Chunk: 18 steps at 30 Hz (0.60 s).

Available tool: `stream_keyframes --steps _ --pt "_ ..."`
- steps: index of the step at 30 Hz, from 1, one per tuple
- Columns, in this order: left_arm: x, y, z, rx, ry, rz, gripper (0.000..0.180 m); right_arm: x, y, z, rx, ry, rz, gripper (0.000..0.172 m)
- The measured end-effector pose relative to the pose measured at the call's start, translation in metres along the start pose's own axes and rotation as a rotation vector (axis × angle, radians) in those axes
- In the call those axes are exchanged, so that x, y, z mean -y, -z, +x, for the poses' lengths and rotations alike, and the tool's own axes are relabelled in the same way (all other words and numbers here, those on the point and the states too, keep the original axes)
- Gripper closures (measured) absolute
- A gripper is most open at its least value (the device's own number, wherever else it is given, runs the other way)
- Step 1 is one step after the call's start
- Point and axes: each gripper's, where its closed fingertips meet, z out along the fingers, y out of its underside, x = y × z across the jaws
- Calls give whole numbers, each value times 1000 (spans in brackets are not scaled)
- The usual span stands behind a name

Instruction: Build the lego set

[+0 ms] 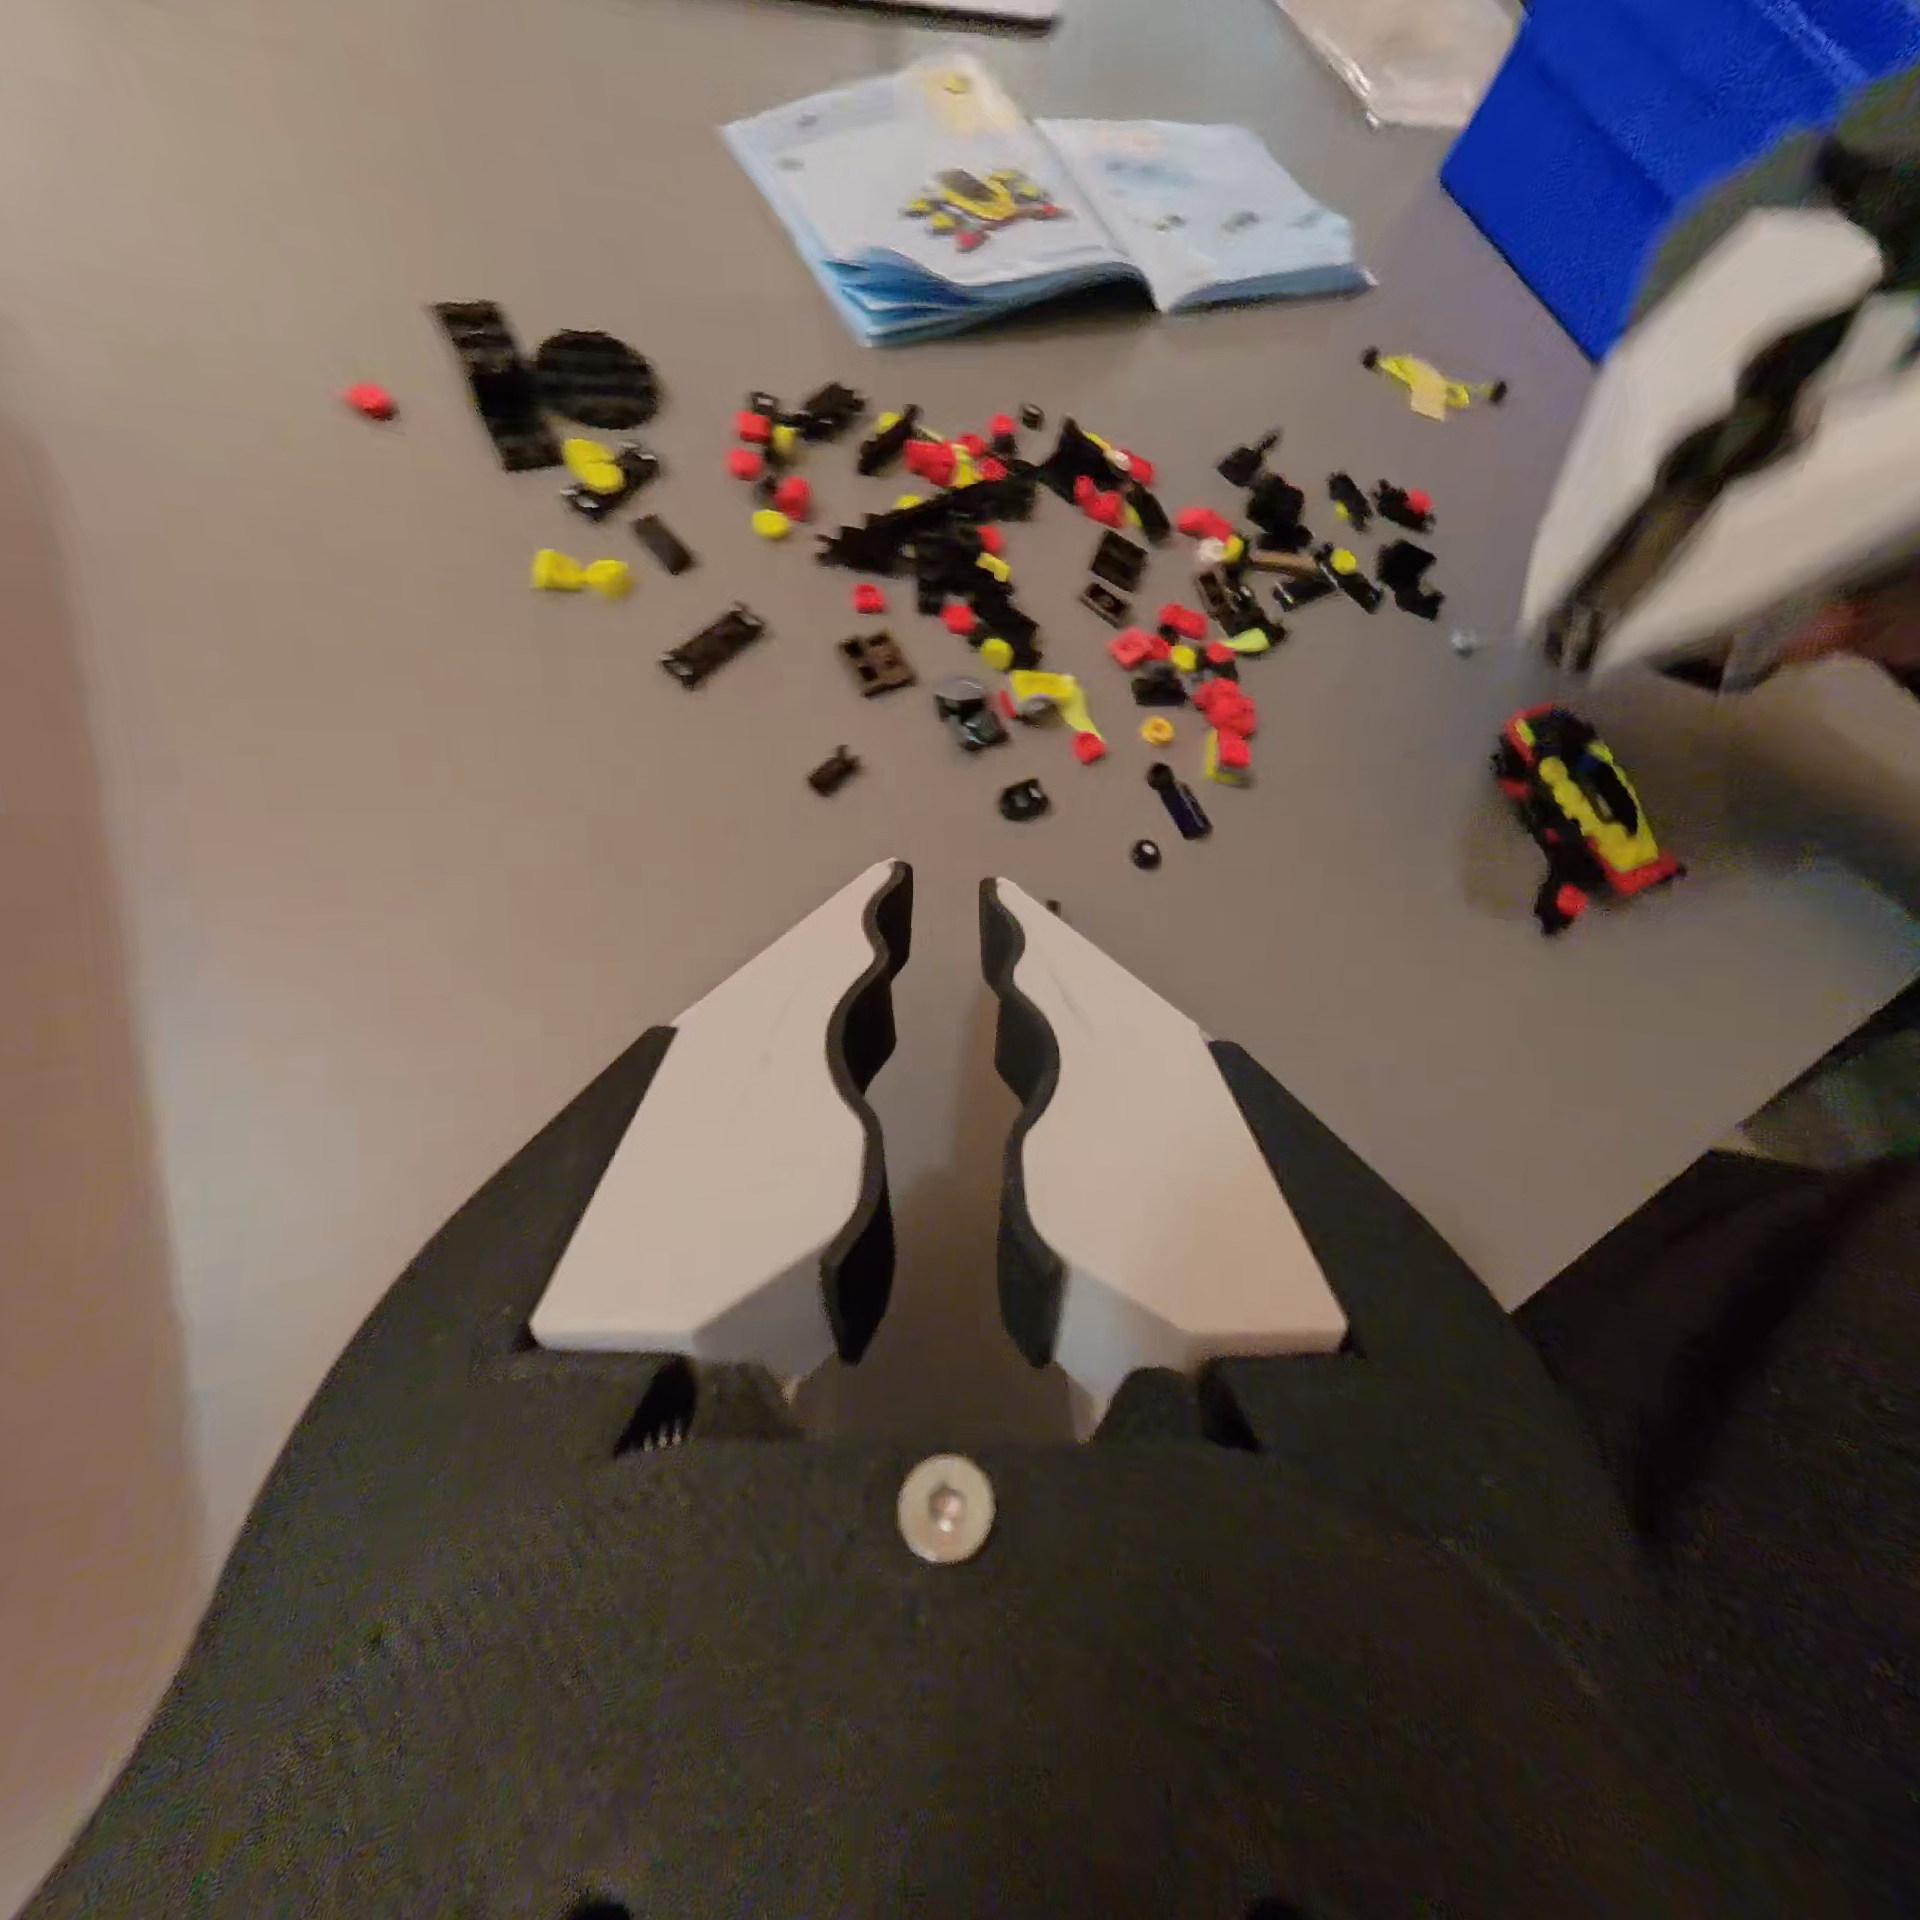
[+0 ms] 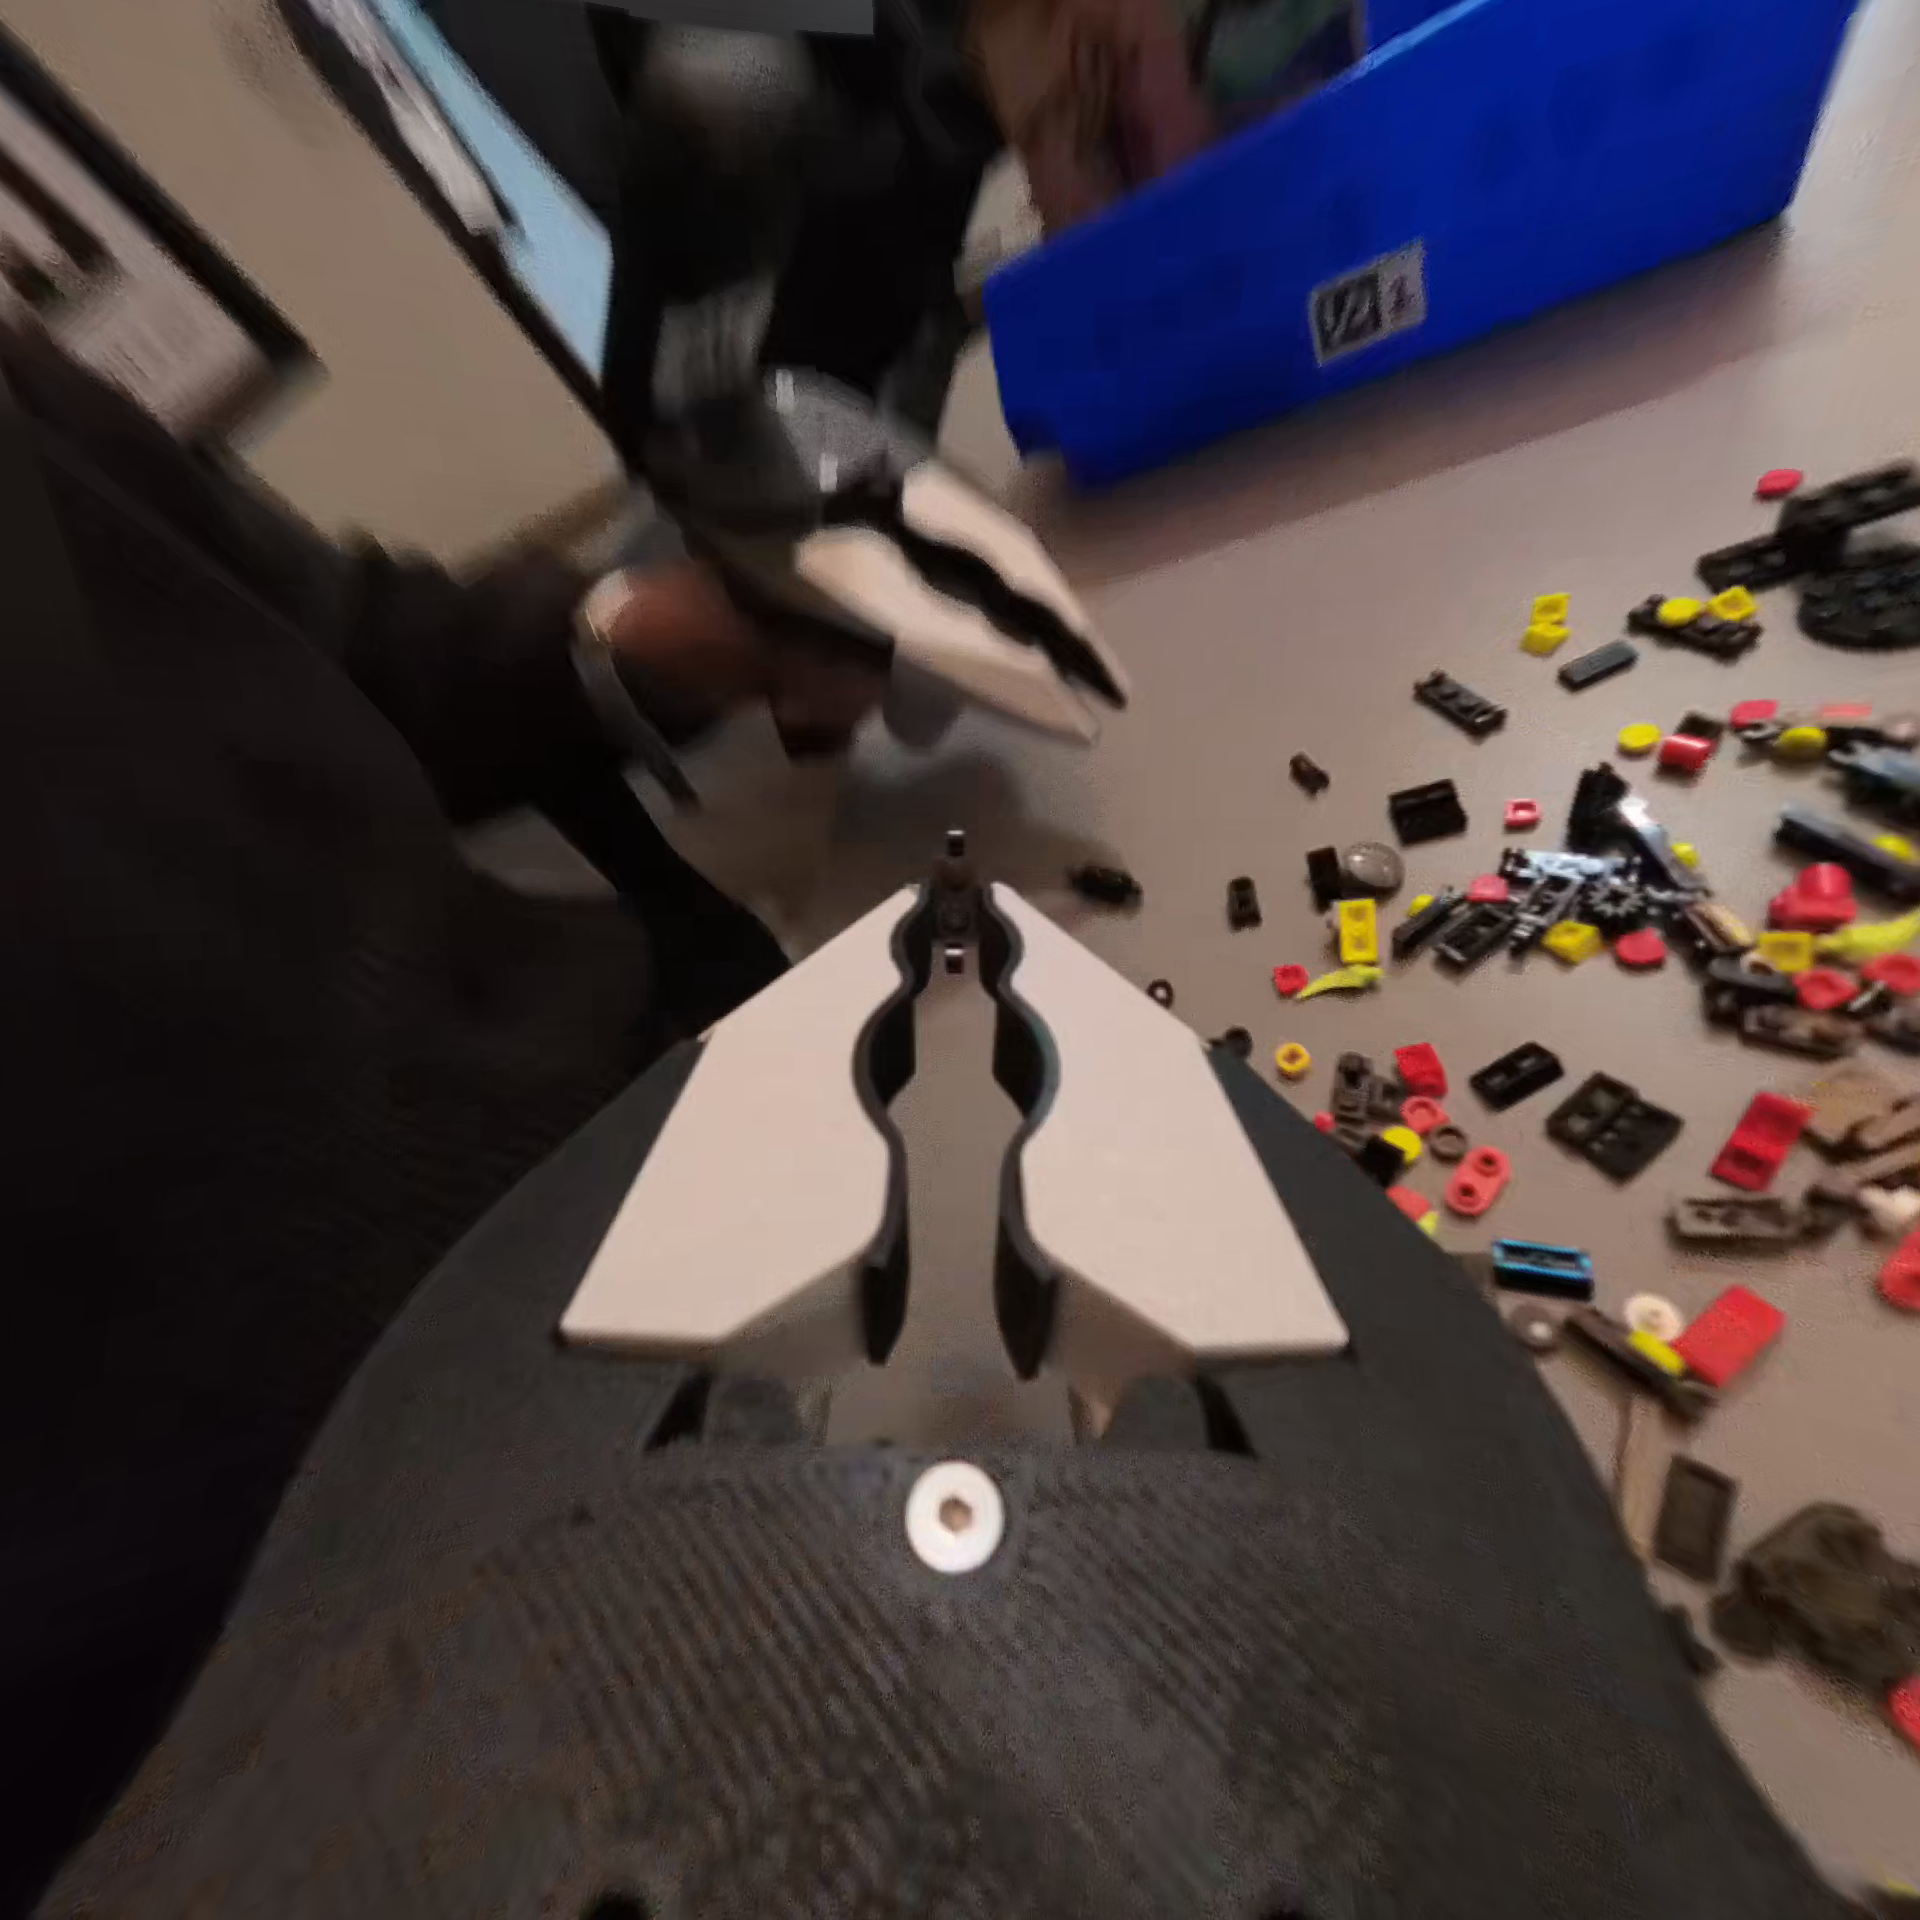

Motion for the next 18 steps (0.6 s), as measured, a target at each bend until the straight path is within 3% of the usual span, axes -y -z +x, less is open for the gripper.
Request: stream_keyframes --steps 4,10,14,18 --pt "2 0 3 -108 156 12 169 -24 -28 -3 -132 265 -243 165" --pt "-7 -8 18 -102 49 -39 169 -56 -61 15 -199 399 -508 166" --pt "-6 -5 16 -97 64 -33 169 -65 -73 28 -247 455 -578 166" --pt "-10 -6 18 -114 75 -54 166 -62 -74 33 -281 429 -548 164"
